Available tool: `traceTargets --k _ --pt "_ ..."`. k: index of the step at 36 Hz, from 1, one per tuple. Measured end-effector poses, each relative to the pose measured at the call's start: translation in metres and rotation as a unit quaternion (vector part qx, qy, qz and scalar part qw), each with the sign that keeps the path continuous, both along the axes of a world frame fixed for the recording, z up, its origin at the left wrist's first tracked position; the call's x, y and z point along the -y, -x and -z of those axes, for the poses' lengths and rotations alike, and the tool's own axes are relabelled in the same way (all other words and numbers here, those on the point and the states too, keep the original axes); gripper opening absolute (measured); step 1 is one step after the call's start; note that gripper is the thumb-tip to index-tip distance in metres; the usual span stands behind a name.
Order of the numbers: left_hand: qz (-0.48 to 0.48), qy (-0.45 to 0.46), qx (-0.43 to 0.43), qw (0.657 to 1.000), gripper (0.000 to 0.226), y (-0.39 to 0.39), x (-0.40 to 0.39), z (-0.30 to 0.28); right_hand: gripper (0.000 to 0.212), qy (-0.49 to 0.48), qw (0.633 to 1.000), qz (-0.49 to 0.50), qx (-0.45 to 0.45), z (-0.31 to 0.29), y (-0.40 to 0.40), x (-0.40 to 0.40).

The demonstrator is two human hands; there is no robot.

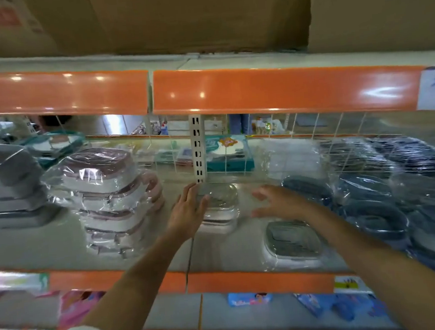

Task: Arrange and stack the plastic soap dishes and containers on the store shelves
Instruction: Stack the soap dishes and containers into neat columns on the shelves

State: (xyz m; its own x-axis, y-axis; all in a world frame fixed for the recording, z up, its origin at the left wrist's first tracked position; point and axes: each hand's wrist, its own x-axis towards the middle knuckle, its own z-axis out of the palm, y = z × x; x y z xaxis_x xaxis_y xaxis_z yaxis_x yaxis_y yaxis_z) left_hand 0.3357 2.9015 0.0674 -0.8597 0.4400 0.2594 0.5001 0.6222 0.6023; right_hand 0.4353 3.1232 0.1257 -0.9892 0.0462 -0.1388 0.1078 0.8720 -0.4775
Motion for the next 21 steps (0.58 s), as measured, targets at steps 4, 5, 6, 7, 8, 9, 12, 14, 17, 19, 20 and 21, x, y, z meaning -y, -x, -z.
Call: traceTargets --k 4,5,6,7,8,9,12,14,17,19,20,21 --pt "-0.013 -0.023 -0.02 0.999 0.046 0.001 -0.003 0.007 0.067 -0.012 0.999 0.004 0.041 -0.001 -0.031 -0.022" --pt "-0.014 -0.027 -0.024 0.999 0.045 0.0 -0.004 0.007 0.068 -0.029 0.998 0.003 0.053 0.0 -0.037 -0.026" --pt "-0.015 -0.03 -0.028 0.999 0.045 -0.001 -0.005 0.008 0.068 -0.045 0.997 0.004 0.069 0.001 -0.042 -0.03" --pt "-0.016 -0.033 -0.031 0.999 0.045 -0.002 -0.006 0.008 0.066 -0.051 0.995 0.007 0.085 0.002 -0.047 -0.032" --pt "-0.017 -0.036 -0.033 0.999 0.045 -0.002 -0.006 0.008 0.062 -0.053 0.993 0.006 0.105 0.004 -0.05 -0.033" --pt "-0.02 -0.036 -0.032 0.999 0.045 -0.003 -0.007 0.008 0.058 -0.057 0.99 0.003 0.125 0.005 -0.052 -0.034" --pt "-0.022 -0.033 -0.026 0.999 0.045 -0.004 -0.006 0.008 0.088 -0.136 0.975 -0.029 0.171 0.01 -0.057 -0.032" --pt "-0.019 -0.034 -0.023 0.999 0.045 -0.005 -0.005 0.007 0.113 -0.203 0.96 -0.047 0.187 0.014 -0.059 -0.03" --pt "-0.016 -0.044 -0.008 0.999 0.044 -0.004 -0.004 0.003 0.109 -0.235 0.956 -0.053 0.165 0.016 -0.058 -0.026" --pt "-0.014 -0.047 0.013 0.999 0.045 -0.004 -0.003 0.0 0.102 -0.227 0.962 -0.056 0.141 0.014 -0.056 -0.021" --pt "-0.011 -0.049 0.023 0.998 0.046 -0.004 -0.003 -0.001 0.1 -0.214 0.967 -0.058 0.128 0.012 -0.055 -0.018" --pt "-0.011 -0.053 0.032 0.998 0.046 -0.004 -0.002 -0.004 0.098 -0.197 0.972 -0.06 0.114 0.009 -0.053 -0.015"
